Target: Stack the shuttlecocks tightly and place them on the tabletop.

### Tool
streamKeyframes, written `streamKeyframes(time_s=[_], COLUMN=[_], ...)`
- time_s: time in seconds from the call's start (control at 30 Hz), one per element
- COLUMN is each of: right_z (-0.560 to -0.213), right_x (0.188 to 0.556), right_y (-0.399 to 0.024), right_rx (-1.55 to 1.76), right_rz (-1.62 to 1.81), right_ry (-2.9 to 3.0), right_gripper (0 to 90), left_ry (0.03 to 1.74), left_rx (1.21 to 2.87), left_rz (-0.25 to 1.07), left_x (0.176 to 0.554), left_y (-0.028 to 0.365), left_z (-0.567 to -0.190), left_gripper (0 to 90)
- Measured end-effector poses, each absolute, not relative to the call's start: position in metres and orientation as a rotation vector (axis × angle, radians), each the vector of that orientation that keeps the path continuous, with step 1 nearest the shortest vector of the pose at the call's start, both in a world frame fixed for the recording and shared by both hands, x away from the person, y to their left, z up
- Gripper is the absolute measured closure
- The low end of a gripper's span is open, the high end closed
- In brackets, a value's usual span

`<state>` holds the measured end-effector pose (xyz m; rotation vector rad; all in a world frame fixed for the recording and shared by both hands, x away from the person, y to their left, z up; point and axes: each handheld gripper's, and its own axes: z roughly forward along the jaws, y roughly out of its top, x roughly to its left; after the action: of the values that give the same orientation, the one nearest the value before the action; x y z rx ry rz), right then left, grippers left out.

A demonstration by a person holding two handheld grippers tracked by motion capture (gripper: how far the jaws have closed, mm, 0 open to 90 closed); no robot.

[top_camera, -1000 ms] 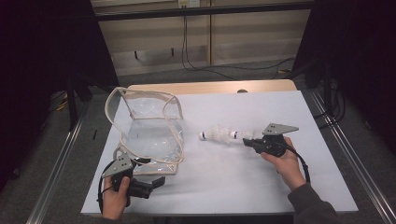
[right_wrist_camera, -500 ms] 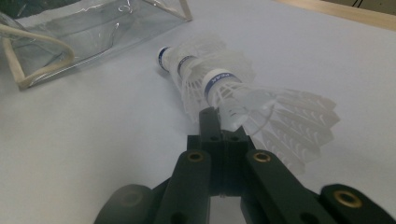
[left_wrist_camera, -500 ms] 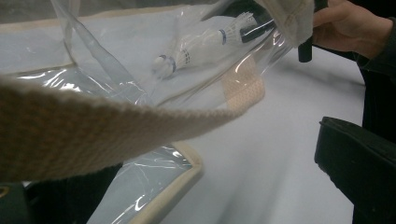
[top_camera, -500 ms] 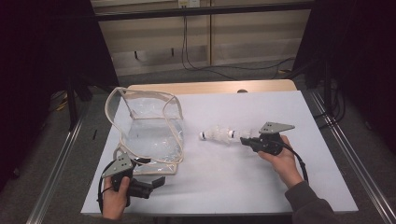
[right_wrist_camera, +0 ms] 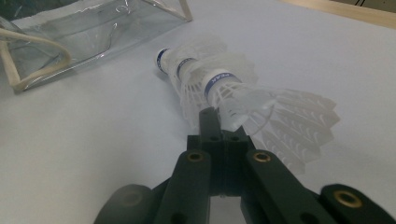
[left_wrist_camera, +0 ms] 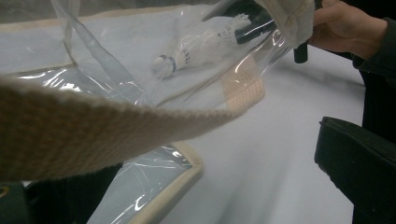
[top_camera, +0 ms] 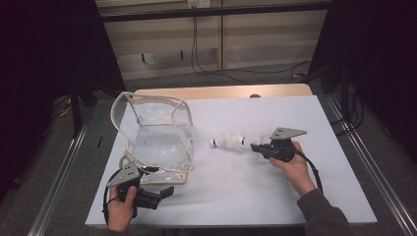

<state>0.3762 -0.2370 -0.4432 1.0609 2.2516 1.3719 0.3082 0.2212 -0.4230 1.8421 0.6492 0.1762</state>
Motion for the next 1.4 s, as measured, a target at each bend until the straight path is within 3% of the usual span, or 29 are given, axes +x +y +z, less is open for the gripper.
streamKeyframes(time_s=[1.4], right_z=[-0.446], right_x=[0.388], right_y=[-0.218], right_rx=[1.014], right_rz=[1.351], right_ry=[2.301], right_gripper=[90.0], left_ry=[0.650], left_rx=[1.838], left_rz=[0.175], left_x=[0.308], left_y=[0.221], left_z=[-0.423], left_gripper=[1.1])
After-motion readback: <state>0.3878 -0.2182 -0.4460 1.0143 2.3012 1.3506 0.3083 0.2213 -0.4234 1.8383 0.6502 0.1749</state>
